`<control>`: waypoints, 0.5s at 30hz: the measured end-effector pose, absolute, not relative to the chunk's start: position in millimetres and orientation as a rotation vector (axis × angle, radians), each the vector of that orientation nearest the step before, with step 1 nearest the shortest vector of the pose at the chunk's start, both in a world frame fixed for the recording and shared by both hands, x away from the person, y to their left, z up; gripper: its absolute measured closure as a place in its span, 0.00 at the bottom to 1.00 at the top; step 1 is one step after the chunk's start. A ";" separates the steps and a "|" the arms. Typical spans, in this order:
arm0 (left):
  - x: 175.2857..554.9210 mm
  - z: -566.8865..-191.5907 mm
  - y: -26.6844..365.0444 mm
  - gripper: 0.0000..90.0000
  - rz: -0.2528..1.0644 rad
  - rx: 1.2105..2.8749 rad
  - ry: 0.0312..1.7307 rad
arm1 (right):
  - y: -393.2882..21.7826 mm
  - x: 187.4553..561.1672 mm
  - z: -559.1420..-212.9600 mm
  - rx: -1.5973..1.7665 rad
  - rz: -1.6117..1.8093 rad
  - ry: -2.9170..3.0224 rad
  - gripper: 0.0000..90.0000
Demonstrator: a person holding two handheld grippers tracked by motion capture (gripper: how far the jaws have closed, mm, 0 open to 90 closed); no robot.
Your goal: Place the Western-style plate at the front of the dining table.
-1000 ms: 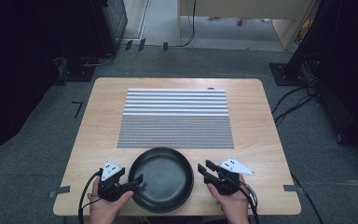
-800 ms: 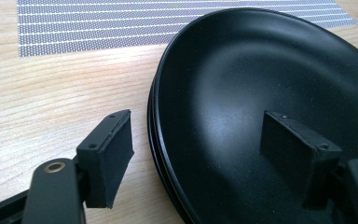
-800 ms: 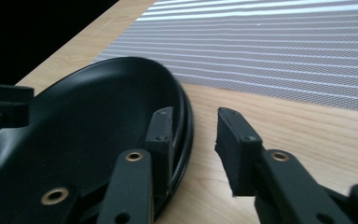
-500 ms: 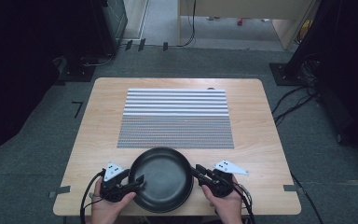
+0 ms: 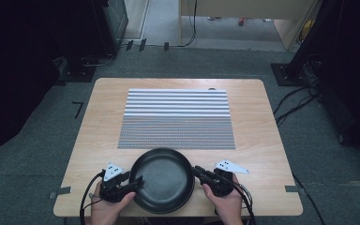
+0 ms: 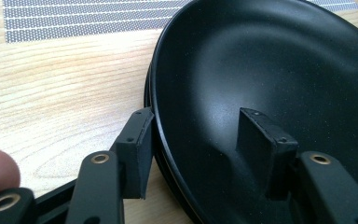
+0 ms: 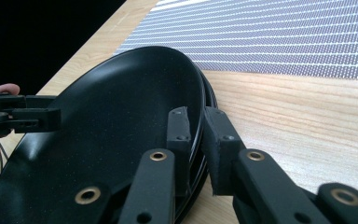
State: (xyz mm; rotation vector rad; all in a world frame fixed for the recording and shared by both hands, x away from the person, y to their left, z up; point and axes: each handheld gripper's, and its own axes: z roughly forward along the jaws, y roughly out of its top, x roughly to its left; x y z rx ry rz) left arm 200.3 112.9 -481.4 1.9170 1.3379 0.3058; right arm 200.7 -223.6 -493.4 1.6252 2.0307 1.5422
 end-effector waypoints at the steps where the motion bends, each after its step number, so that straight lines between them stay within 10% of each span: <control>1: 200.4 -481.4 113.1 0.53 0.306 1.918 1.338 | -223.6 201.4 -494.3 1.625 1.539 2.036 0.92; 15: 200.1 -481.0 114.8 0.58 0.307 1.922 1.342 | -224.5 206.1 -502.0 1.755 1.618 1.996 0.95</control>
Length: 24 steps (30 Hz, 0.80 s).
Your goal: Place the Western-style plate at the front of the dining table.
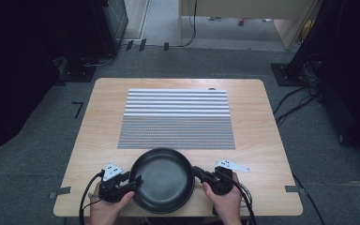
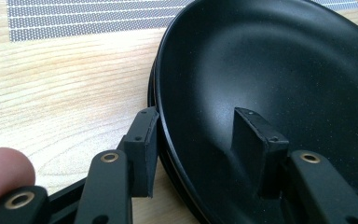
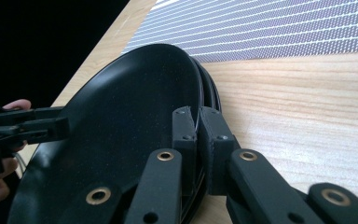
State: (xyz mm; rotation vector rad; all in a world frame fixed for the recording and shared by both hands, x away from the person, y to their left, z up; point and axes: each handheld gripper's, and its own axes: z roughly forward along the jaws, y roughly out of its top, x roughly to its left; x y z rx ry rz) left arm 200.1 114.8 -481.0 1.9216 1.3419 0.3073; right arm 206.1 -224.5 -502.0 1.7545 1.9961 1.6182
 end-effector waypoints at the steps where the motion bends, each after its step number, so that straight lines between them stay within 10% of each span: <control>1: 200.2 -480.9 115.1 0.58 0.301 1.917 1.346 | -220.4 205.2 -499.9 1.719 1.572 1.994 0.96; 24: 198.3 -481.9 114.9 0.62 0.330 1.913 1.354 | -212.2 216.9 -496.2 1.744 1.534 1.950 0.98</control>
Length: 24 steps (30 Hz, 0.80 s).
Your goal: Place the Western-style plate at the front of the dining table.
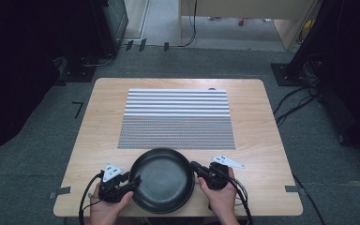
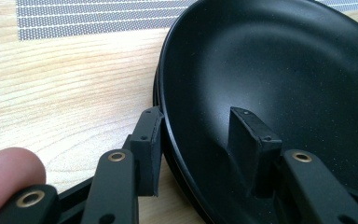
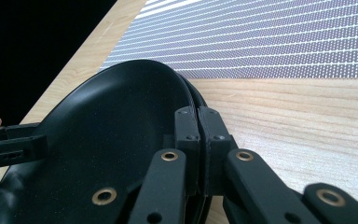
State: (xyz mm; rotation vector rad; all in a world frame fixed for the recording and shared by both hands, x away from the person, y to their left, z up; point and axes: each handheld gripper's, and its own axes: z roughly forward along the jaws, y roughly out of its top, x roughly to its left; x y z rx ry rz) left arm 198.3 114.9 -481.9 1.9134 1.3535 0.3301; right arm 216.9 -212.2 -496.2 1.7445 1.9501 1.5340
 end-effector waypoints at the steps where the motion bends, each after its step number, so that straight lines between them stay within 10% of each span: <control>1: 198.4 -482.0 115.1 0.62 0.328 1.910 1.354 | -212.0 216.5 -496.4 1.747 1.536 1.945 0.98; 20: 202.2 -483.3 129.0 0.55 0.278 1.890 1.351 | -159.7 199.2 -492.2 1.505 1.716 2.194 1.00; 24: 204.6 -481.8 141.2 0.54 0.250 1.825 1.404 | -192.0 211.0 -486.1 1.587 1.755 1.957 0.86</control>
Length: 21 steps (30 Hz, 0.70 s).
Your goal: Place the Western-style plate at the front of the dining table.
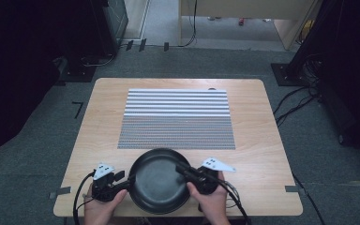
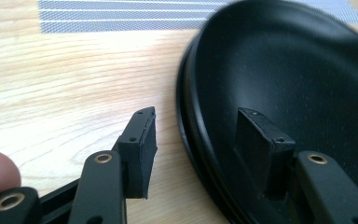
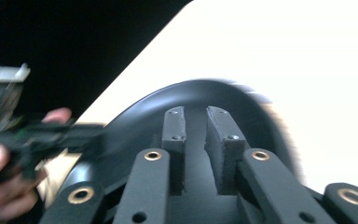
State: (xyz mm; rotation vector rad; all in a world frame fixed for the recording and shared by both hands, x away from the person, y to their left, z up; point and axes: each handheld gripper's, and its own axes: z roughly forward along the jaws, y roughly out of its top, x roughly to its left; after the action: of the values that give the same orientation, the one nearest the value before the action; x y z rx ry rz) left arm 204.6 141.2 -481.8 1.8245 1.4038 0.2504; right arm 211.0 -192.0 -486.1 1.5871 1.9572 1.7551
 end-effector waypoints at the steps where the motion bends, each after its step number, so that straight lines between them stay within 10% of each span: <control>1: 205.2 -481.2 143.8 0.54 0.237 1.813 1.408 | -200.2 214.3 -486.4 1.629 1.749 1.935 0.85; 21: 206.9 -482.8 142.3 0.56 0.102 1.869 1.386 | -217.8 214.7 -500.0 1.774 1.590 2.001 0.91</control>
State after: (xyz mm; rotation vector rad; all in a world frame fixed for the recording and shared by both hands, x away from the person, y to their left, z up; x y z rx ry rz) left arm 206.9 142.3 -482.8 1.8695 1.3861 0.1022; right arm 214.7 -217.8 -500.0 1.7739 2.0015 1.5904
